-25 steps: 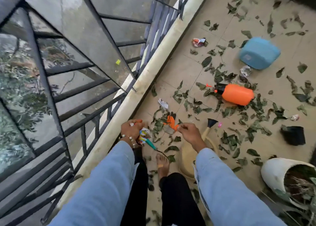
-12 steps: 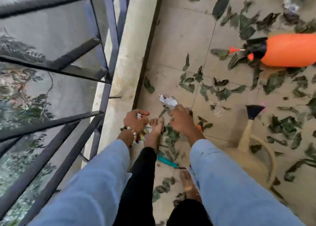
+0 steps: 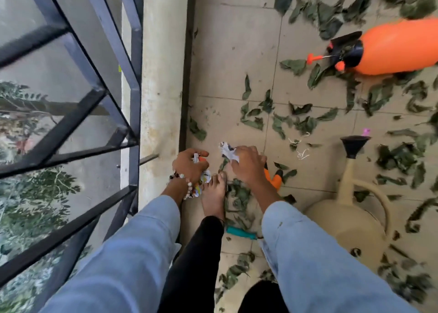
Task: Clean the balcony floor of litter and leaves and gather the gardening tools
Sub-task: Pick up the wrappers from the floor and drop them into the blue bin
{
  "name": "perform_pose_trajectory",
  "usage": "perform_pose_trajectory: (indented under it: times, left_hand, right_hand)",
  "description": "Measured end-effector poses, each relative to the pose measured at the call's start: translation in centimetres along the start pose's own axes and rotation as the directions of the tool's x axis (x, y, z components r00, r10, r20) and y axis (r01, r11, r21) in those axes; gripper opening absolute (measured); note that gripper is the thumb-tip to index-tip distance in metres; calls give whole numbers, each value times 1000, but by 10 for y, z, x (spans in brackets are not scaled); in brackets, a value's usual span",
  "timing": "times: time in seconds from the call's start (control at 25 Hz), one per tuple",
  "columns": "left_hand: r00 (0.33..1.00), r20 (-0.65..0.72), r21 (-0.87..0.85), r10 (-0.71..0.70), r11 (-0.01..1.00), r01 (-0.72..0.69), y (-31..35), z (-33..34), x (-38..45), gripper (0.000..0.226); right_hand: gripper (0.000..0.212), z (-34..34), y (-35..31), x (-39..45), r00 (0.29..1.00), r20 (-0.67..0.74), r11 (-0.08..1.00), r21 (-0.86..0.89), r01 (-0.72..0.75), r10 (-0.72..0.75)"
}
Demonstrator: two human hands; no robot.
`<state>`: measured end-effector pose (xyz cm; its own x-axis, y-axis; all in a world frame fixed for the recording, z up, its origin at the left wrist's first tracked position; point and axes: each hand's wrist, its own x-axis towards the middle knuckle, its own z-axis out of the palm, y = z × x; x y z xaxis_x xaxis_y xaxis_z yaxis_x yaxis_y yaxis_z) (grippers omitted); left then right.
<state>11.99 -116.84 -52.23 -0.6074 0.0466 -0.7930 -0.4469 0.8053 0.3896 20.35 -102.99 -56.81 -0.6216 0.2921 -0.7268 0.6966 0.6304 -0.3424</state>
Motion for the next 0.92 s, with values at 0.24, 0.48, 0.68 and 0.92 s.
perform_pose_trajectory:
  times: [0.24,0.48,0.68,0.92]
  left_hand:
    - [988,153,-78,35,997,-23,96,-34,-99,36]
    - [936,346,-310,65,949,48,203,-75,-195,41]
    - [841,537,-282,68,954,102,263,-65,-218,60]
    - [865,500,100,-44,995,-7,338,2,-194,25]
  right_hand:
    - [9,-113,-31,-128,918,-174,574,816,-68,357]
    - [41,-226,-63,-211,882,-106,211,977,8,458]
    - [30,-279,-64,-232,878,-207,192,972,134,432]
    - [35,-317,30,-208,983,-99,-87,990,113,156]
